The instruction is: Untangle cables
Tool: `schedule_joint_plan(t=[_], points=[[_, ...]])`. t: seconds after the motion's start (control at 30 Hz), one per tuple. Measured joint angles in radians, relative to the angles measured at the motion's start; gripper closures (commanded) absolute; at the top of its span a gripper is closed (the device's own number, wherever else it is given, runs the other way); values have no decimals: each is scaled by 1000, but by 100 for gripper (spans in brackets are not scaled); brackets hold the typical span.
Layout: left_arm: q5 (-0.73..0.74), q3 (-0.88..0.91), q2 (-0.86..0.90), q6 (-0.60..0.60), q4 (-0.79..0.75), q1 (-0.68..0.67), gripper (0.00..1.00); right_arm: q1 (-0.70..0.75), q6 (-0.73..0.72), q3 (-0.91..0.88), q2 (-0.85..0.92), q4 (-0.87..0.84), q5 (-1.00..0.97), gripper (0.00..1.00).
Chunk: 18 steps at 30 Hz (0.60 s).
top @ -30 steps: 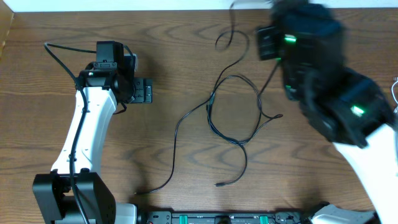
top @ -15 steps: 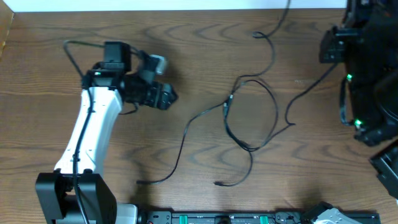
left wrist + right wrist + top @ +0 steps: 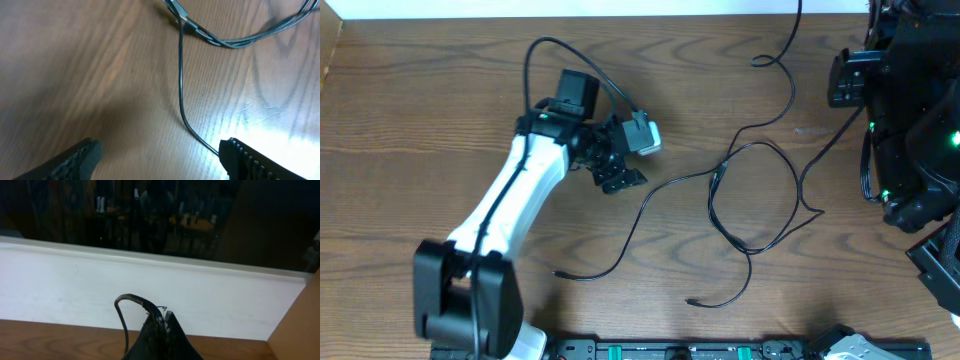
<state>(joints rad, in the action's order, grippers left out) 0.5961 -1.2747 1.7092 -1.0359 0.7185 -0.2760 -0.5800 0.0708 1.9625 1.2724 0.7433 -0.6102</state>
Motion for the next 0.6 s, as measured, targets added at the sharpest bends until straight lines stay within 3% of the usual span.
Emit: schedule_joint_plan(t=[0.27,0.5,0.6], points=[[19,0,157,-37,-22,-71,20,0,0,0,0,34,0,99],[50,0,180,-39,-117,-186,20,0,0,0,7,81,0,99],[56,0,180,-39,-152,-229,25,0,0,0,13,90,0,99]])
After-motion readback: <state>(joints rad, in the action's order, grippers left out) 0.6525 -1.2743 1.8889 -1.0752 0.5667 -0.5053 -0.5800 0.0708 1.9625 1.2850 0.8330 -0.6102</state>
